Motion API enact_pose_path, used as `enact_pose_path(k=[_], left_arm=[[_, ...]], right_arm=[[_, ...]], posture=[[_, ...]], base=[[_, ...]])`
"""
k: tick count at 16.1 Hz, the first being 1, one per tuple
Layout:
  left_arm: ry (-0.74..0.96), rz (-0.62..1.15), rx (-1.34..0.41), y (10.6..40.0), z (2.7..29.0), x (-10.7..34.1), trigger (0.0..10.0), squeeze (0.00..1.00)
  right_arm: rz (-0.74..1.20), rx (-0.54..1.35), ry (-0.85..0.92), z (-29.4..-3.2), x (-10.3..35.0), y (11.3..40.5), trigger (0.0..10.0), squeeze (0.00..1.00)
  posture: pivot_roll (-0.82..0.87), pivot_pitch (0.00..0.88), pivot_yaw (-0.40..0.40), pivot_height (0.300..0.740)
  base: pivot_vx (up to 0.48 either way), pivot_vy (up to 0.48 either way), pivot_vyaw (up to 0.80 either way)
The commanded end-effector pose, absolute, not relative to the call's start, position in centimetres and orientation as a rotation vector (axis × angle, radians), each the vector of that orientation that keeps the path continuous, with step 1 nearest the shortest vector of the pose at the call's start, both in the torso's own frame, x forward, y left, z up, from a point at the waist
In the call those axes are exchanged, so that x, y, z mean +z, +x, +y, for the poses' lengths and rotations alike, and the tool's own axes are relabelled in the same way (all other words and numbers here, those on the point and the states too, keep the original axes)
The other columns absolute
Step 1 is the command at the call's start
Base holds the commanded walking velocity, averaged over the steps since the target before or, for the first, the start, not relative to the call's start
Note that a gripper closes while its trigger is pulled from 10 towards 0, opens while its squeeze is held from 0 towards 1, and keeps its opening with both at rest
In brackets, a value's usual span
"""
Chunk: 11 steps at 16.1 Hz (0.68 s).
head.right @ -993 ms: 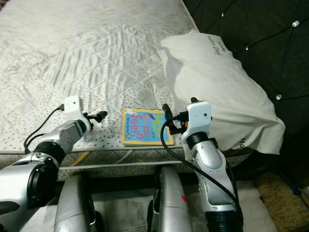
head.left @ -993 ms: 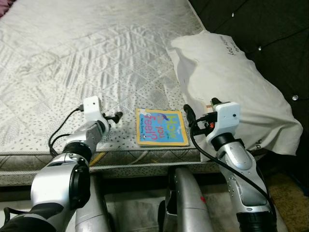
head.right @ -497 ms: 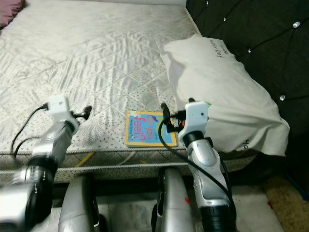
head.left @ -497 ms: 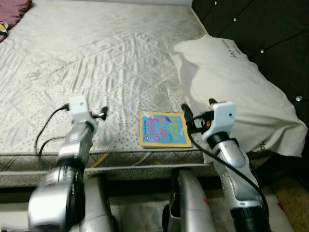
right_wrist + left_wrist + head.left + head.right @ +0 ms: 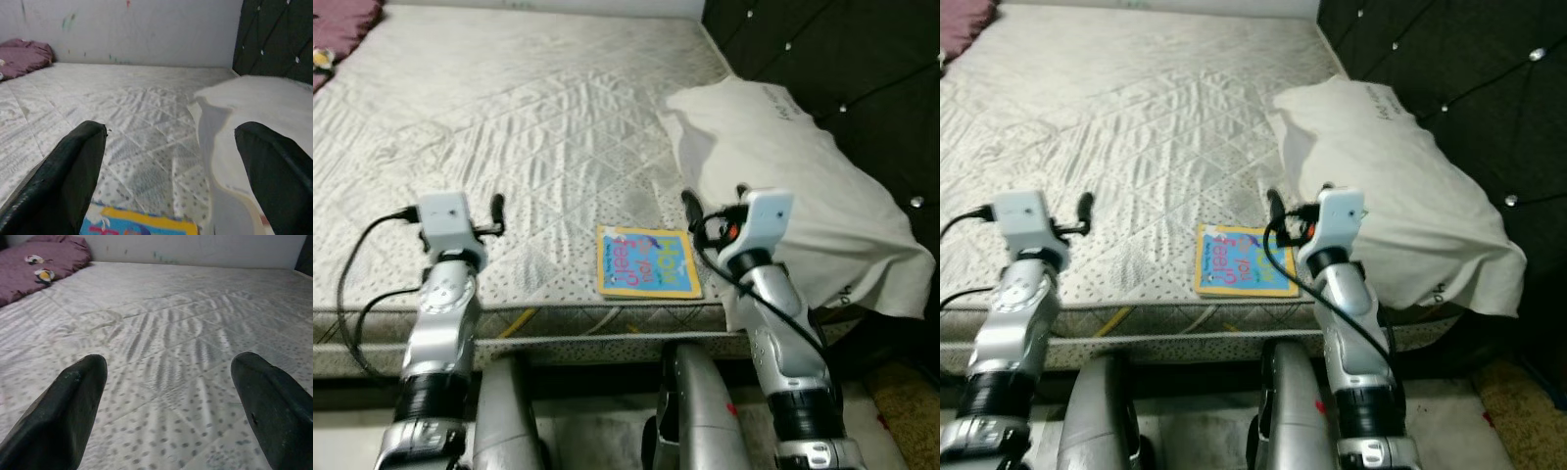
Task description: Clean up the room
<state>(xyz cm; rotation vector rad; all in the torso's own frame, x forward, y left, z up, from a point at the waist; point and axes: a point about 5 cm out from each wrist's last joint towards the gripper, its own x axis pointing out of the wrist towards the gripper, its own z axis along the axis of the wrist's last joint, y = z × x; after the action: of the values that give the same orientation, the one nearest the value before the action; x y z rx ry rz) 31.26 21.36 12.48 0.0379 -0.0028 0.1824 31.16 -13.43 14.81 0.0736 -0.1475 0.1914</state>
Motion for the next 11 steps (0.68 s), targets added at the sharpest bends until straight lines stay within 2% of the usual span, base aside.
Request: enact_pose_path(k=[1, 4, 5, 8, 11], left_arm=[[0.034, -0.021, 0.172, 31.1, 21.2, 13.2, 10.0, 0.00], [0.037, -0.015, 0.177, 30.8, 21.1, 13.4, 10.0, 0.00], [0.046, -0.042, 0.185, 29.9, 20.0, 12.7, 10.0, 0.00], [0.059, -0.047, 0.081, 30.3, 17.9, 13.6, 10.0, 0.00], [0.056, -0.061, 0.048, 30.0, 17.1, 13.9, 10.0, 0.00]], right_arm=[[-0.148, 0.177, 0.081, -13.8, 14.7, 31.3, 10.0, 0.00], [-0.153, 0.178, 0.084, -13.8, 14.7, 31.5, 10.0, 0.00], [-0.156, 0.133, 0.122, -14.2, 14.8, 31.6, 10.0, 0.00], [-0.138, 0.107, 0.140, -14.5, 14.5, 31.5, 10.0, 0.00], [-0.133, 0.122, 0.135, -14.4, 14.6, 31.4, 10.0, 0.00]], posture=[[0.02, 0.000, -0.061, 0.559], [0.02, 0.000, -0.061, 0.594], [0.01, 0.000, -0.049, 0.609], [0.01, 0.000, -0.057, 0.644], [0.02, 0.000, -0.078, 0.674]], base=[[0.000, 0.000, 0.00], [0.000, 0.000, 0.00], [0.000, 0.000, 0.00], [0.000, 0.000, 0.00], [0.000, 0.000, 0.00]])
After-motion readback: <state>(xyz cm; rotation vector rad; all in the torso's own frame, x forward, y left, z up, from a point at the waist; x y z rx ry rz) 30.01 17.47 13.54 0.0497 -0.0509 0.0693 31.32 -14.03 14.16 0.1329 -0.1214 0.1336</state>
